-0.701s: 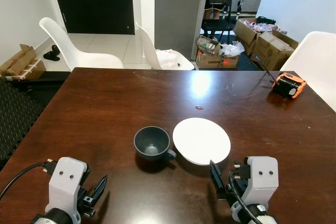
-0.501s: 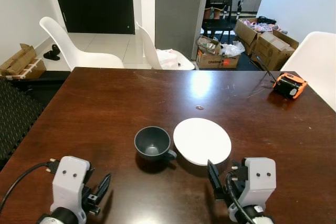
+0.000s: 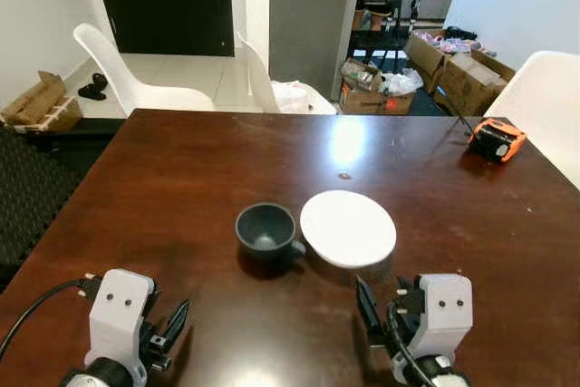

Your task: Setting the table

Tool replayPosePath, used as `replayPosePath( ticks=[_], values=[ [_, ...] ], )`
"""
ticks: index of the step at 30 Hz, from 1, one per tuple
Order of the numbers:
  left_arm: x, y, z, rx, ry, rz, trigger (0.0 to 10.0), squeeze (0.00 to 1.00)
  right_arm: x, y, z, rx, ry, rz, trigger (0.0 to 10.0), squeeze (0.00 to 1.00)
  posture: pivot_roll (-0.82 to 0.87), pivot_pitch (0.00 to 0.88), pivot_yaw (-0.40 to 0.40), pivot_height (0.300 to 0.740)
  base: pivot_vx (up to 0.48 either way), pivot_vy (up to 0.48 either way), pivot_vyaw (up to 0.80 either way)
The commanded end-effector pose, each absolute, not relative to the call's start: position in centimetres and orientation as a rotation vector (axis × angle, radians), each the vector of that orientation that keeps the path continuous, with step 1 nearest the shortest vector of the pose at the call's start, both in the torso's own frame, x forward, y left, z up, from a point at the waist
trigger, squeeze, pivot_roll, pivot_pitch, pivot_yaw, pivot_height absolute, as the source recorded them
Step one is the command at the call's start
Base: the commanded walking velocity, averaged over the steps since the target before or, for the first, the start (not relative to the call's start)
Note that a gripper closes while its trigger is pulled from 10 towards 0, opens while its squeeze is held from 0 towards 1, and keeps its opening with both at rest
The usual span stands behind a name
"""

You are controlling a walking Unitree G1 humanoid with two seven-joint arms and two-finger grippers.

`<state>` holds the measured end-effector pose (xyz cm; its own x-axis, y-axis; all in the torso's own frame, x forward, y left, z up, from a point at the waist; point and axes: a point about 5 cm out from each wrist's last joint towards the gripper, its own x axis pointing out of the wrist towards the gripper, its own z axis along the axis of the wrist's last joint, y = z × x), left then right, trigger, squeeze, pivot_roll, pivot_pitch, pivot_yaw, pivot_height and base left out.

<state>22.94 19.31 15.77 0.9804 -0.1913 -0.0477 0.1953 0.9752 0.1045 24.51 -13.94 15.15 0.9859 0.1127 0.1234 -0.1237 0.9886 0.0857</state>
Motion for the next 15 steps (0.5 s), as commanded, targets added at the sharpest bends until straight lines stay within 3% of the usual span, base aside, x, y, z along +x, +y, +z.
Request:
replayPosePath(
  ticks=[1, 15],
  values=[
    [22.63, 19.60, 15.21, 0.109, 0.064, -0.177, 10.0, 0.00, 24.37, -14.21, 14.55, 0.084, -0.100, 0.110, 10.0, 0.00, 0.03, 0.159, 0.064, 0.740, -0.341, 0.000, 0.00],
    [22.78, 19.54, 15.23, 0.113, 0.060, -0.177, 10.0, 0.00, 24.46, -14.29, 14.30, 0.086, -0.093, 0.105, 10.0, 0.00, 0.03, 0.159, 0.063, 0.740, -0.331, 0.000, 0.00]
  ],
)
